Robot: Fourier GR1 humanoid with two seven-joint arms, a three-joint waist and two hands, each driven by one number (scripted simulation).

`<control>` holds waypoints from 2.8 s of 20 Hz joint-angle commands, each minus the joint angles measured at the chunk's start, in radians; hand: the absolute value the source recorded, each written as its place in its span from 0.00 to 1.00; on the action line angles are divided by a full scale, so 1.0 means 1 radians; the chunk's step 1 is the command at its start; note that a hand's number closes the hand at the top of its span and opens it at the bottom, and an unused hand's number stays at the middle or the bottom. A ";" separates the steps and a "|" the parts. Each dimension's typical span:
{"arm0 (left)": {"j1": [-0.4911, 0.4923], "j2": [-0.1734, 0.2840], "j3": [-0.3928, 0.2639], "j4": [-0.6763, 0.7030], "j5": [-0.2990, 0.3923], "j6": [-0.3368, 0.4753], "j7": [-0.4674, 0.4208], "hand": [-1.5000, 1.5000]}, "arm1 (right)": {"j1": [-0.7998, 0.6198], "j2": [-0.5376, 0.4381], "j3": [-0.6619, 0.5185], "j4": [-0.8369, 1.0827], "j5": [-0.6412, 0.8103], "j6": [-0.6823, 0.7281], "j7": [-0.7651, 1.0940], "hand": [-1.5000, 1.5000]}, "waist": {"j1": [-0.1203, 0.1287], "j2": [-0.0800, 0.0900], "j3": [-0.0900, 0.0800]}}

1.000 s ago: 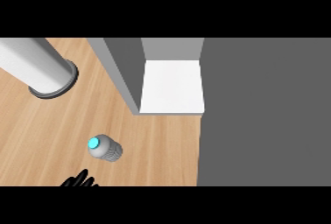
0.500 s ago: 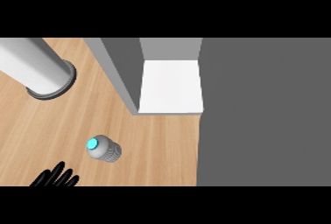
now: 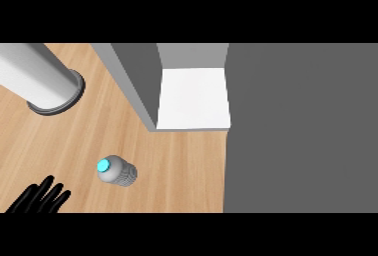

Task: Pick up the bottled water, place it into the cabinet and close the cabinet

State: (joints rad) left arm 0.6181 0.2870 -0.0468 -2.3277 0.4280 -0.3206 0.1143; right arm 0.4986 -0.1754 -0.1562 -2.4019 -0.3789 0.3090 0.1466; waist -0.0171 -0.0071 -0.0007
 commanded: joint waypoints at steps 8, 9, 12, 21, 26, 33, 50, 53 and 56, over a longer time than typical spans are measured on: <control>-0.199 0.002 0.061 0.270 -0.054 -0.053 -0.078 0.00 | 0.133 0.004 -0.040 -0.194 -0.223 0.066 0.027 0.00 | -0.018 0.002 -0.001; -0.306 -0.020 0.031 0.302 -0.098 0.004 -0.045 0.00 | 0.124 0.001 -0.050 -0.177 -0.212 0.055 0.030 0.00 | -0.028 0.006 -0.001; -0.262 -0.013 0.058 0.366 -0.113 -0.060 -0.130 0.00 | 0.176 0.015 -0.042 -0.223 -0.229 0.063 0.031 0.00 | -0.016 0.002 -0.002; -0.438 -0.040 0.093 0.624 -0.184 -0.030 -0.188 0.00 | 0.195 -0.010 -0.083 -0.217 -0.277 0.079 0.010 0.00 | -0.018 0.006 -0.002; -0.433 -0.077 0.040 0.769 -0.310 -0.021 -0.298 0.00 | 0.210 -0.005 -0.101 -0.197 -0.286 0.100 -0.040 0.00 | -0.014 0.004 -0.002; -0.582 -0.085 0.070 0.997 -0.334 -0.013 -0.338 0.00 | 0.222 -0.028 -0.104 -0.167 -0.317 0.137 -0.064 0.00 | -0.014 0.007 -0.002; -0.749 -0.127 0.122 1.543 -0.367 -0.121 -0.698 0.00 | 0.305 -0.086 -0.164 -0.163 -0.380 0.154 -0.137 0.00 | -0.016 0.010 -0.003; -0.763 -0.107 0.124 1.573 -0.359 -0.181 -0.720 0.00 | 0.336 -0.079 -0.134 -0.196 -0.382 0.152 -0.124 0.00 | -0.012 0.007 -0.003; -0.809 -0.139 0.116 1.679 -0.392 -0.170 -0.810 0.00 | 0.325 -0.050 -0.113 -0.174 -0.311 0.162 -0.170 0.00 | -0.016 0.009 -0.003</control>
State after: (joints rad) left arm -0.1512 0.1639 0.0717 -0.7437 0.0522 -0.4676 -0.6185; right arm 0.7672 -0.2528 -0.2755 -2.3684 -0.5888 0.5060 -0.0817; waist -0.0311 0.0015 -0.0036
